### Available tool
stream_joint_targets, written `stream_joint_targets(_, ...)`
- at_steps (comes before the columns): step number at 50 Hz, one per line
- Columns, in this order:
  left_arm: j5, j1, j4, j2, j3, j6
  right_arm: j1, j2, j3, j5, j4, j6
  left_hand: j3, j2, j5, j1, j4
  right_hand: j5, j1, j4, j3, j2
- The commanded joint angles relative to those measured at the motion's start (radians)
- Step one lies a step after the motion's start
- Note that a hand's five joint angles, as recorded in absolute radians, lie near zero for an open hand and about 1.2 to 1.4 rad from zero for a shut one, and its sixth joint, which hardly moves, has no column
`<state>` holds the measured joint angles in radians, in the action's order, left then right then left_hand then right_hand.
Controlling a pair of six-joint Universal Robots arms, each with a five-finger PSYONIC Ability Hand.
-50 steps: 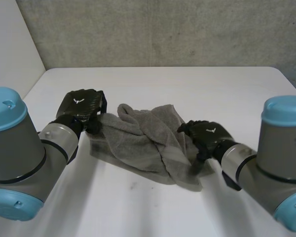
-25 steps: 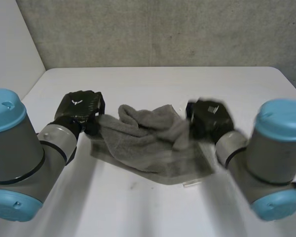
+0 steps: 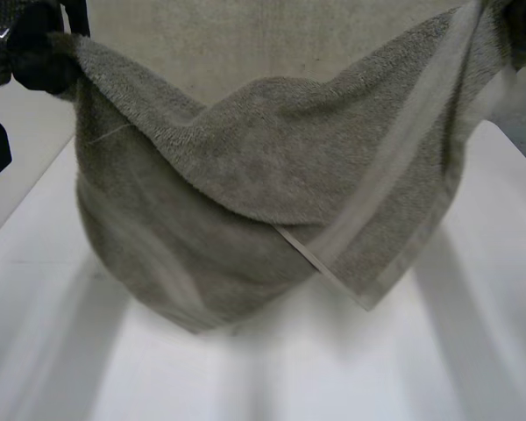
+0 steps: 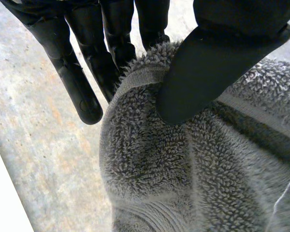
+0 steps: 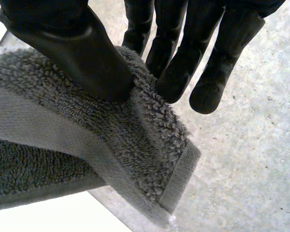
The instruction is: Fold the towel.
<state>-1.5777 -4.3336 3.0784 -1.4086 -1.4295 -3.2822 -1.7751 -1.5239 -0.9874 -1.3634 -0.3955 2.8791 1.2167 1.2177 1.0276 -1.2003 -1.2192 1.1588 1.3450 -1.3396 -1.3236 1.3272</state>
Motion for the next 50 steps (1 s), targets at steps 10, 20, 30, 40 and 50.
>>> stream_joint_targets(10, -0.007, -0.011, 0.037, -0.427, 0.067, -0.067, -0.037, 0.391, 0.051, -0.020, 0.050, -0.109, 0.180, 0.179, 0.194, -0.196, -0.177, 0.063, 0.051, -0.057, -0.073, 0.069)
stream_joint_targets(20, -0.037, -0.006, 0.072, -0.498, 0.287, -0.048, -0.050, 0.513, 0.165, -0.069, 0.299, -0.017, 0.180, 0.179, 0.194, -0.196, -0.177, 0.063, 0.051, -0.057, -0.073, 0.069)
stream_joint_targets(30, -0.119, 0.008, 0.175, -0.310, 0.218, 0.016, -0.040, 0.280, 0.009, -0.072, 0.435, 0.137, 0.180, 0.179, 0.194, -0.196, -0.177, 0.063, 0.051, -0.057, -0.073, 0.069)
stream_joint_targets(40, -0.116, 0.008, 0.191, -0.158, 0.035, 0.013, -0.038, 0.185, -0.066, -0.054, 0.232, 0.106, 0.180, 0.179, 0.194, -0.196, -0.177, 0.063, 0.051, -0.057, -0.073, 0.069)
stream_joint_targets(50, -0.117, -0.003, 0.192, -0.115, -0.005, 0.015, -0.030, 0.151, -0.094, -0.039, 0.207, 0.097, 0.180, 0.179, 0.194, -0.196, -0.177, 0.063, 0.051, -0.057, -0.073, 0.069)
